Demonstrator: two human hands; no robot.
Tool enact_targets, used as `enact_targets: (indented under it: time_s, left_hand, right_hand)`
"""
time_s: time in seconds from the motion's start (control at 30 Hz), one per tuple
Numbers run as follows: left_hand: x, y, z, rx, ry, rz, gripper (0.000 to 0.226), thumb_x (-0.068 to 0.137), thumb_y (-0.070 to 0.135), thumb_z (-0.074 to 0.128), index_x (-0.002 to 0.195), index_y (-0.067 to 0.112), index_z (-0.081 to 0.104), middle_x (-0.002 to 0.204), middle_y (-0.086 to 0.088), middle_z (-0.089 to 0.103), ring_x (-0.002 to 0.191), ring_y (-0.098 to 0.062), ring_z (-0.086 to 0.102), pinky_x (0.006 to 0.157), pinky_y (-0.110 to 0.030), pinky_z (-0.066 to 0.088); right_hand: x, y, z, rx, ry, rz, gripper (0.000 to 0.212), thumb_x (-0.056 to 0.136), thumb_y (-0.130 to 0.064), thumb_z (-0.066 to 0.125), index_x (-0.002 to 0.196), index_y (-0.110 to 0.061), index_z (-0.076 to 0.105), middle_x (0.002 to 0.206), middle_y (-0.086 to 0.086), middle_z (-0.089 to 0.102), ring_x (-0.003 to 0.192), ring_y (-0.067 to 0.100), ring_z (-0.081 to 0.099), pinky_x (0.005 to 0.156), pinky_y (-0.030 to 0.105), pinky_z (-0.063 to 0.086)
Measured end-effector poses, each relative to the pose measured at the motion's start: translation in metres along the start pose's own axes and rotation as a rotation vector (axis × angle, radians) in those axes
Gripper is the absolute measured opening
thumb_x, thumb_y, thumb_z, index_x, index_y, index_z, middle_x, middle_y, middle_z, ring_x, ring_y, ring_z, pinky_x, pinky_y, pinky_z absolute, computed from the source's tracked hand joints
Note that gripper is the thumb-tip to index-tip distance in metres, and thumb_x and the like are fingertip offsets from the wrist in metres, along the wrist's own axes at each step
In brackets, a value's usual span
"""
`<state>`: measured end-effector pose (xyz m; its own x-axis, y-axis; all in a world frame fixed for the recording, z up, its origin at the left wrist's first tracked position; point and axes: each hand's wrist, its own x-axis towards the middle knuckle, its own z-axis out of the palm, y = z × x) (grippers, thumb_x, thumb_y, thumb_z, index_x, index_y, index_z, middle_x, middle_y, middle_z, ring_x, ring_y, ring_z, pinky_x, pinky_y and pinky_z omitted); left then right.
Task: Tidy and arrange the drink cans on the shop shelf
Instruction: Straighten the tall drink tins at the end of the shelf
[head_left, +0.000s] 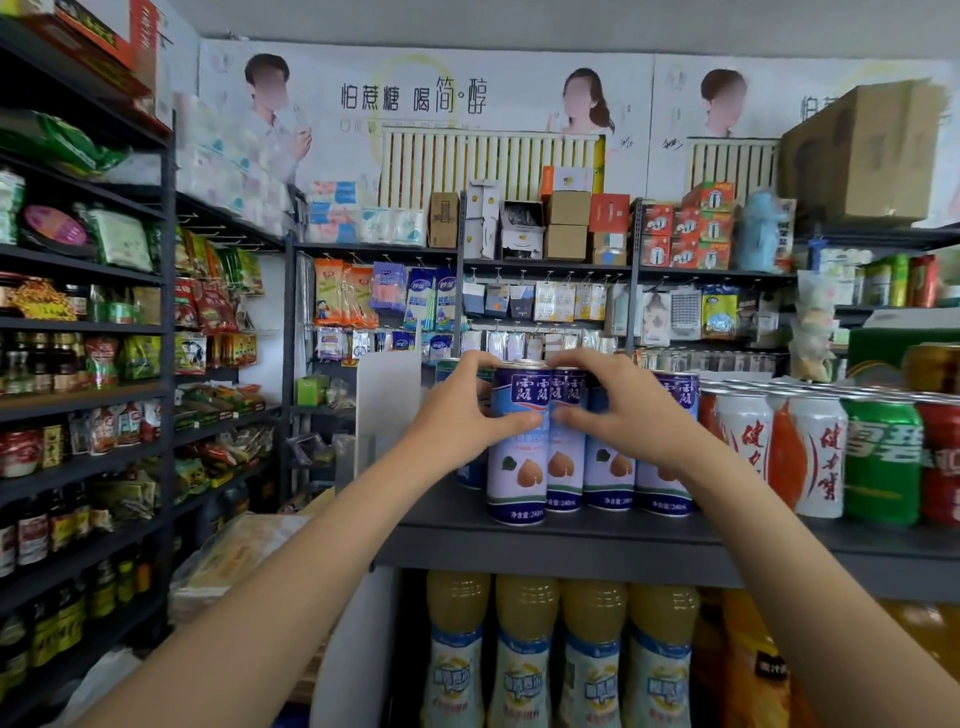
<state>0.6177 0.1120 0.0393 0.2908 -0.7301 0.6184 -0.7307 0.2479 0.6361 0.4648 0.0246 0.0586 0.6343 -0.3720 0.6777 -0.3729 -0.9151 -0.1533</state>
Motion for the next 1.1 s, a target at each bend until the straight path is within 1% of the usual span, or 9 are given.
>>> enact_targets:
  time_s: [0.1, 0.17, 0.27, 0.37, 0.47, 0.7, 0.87, 0.97, 1.1]
  left_hand:
    - [0.001, 0.0, 0.001, 0.014, 0.021, -0.01, 0.059, 0.073, 0.027, 0.075, 0.12, 0.018, 0.04, 0.1, 0.005, 0.052, 0.097, -0.018, 0.06, 0.084, -0.036, 0.052]
    - [0.001, -0.001, 0.002, 0.013, 0.032, -0.026, 0.059, 0.074, 0.026, 0.074, 0.121, 0.017, 0.039, 0.098, 0.005, 0.052, 0.095, -0.017, 0.059, 0.083, -0.035, 0.052]
    - [0.0, -0.001, -0.001, 0.01, 0.042, -0.033, 0.058, 0.074, 0.025, 0.075, 0.12, 0.018, 0.04, 0.091, 0.01, 0.051, 0.088, -0.013, 0.057, 0.073, -0.026, 0.05]
    - [-0.002, -0.004, -0.006, -0.005, 0.069, -0.044, 0.06, 0.073, 0.026, 0.075, 0.122, 0.02, 0.04, 0.093, 0.01, 0.051, 0.087, -0.012, 0.057, 0.075, -0.028, 0.051]
    - [-0.004, -0.007, -0.009, 0.011, 0.093, -0.036, 0.061, 0.073, 0.027, 0.075, 0.123, 0.021, 0.041, 0.091, 0.011, 0.05, 0.08, -0.006, 0.054, 0.065, -0.02, 0.048]
    - [-0.003, -0.011, -0.01, 0.009, 0.069, -0.02, 0.061, 0.074, 0.028, 0.075, 0.124, 0.021, 0.04, 0.097, 0.007, 0.053, 0.088, -0.014, 0.058, 0.072, -0.026, 0.05]
    - [-0.003, -0.012, -0.016, 0.009, 0.012, 0.001, 0.059, 0.077, 0.03, 0.072, 0.125, 0.022, 0.039, 0.093, 0.015, 0.051, 0.083, -0.004, 0.055, 0.068, -0.018, 0.047]
    - [-0.003, -0.013, -0.018, 0.002, 0.005, -0.003, 0.057, 0.077, 0.029, 0.072, 0.124, 0.023, 0.041, 0.093, 0.014, 0.053, 0.089, -0.012, 0.06, 0.074, -0.028, 0.051]
    - [-0.003, -0.014, -0.019, 0.009, -0.013, -0.008, 0.057, 0.077, 0.028, 0.072, 0.124, 0.023, 0.041, 0.094, 0.013, 0.054, 0.091, -0.014, 0.061, 0.081, -0.035, 0.053]
  right_hand:
    - [0.0, 0.001, 0.01, -0.221, -0.009, 0.039, 0.06, 0.082, -0.029, 0.068, 0.134, -0.021, 0.04, 0.129, 0.0, 0.048, 0.12, 0.021, 0.039, 0.101, 0.036, 0.03]
    - [0.003, 0.0, 0.008, -0.256, 0.002, 0.043, 0.059, 0.081, -0.029, 0.068, 0.132, -0.02, 0.04, 0.129, 0.0, 0.047, 0.12, 0.02, 0.04, 0.1, 0.034, 0.029]
    - [0.005, -0.002, 0.004, -0.347, -0.052, 0.032, 0.061, 0.081, -0.027, 0.068, 0.132, -0.019, 0.037, 0.13, -0.001, 0.047, 0.121, 0.019, 0.042, 0.104, 0.036, 0.025]
    - [0.004, -0.003, 0.005, -0.416, -0.054, 0.02, 0.063, 0.081, -0.026, 0.068, 0.134, -0.02, 0.034, 0.128, -0.003, 0.049, 0.121, 0.018, 0.043, 0.109, 0.038, 0.017]
    - [0.006, -0.003, 0.009, -0.444, -0.027, 0.019, 0.061, 0.08, -0.026, 0.069, 0.132, -0.021, 0.037, 0.125, -0.004, 0.051, 0.118, 0.017, 0.045, 0.111, 0.039, 0.011]
    - [0.019, 0.001, 0.02, -0.518, -0.028, 0.027, 0.056, 0.081, -0.024, 0.067, 0.129, -0.017, 0.038, 0.121, -0.002, 0.054, 0.117, 0.02, 0.048, 0.111, 0.04, 0.013]
    - [0.029, 0.002, 0.025, -0.598, -0.025, 0.007, 0.056, 0.08, -0.024, 0.069, 0.127, -0.015, 0.039, 0.12, 0.0, 0.054, 0.114, 0.021, 0.051, 0.11, 0.04, 0.016]
    - [0.033, 0.0, 0.026, -0.645, -0.019, 0.005, 0.052, 0.08, -0.02, 0.068, 0.124, -0.013, 0.04, 0.117, 0.001, 0.056, 0.111, 0.022, 0.054, 0.109, 0.039, 0.018]
    - [0.041, -0.003, 0.031, -0.672, -0.045, -0.014, 0.053, 0.081, -0.018, 0.069, 0.124, -0.011, 0.04, 0.115, 0.003, 0.057, 0.107, 0.023, 0.055, 0.104, 0.034, 0.027]
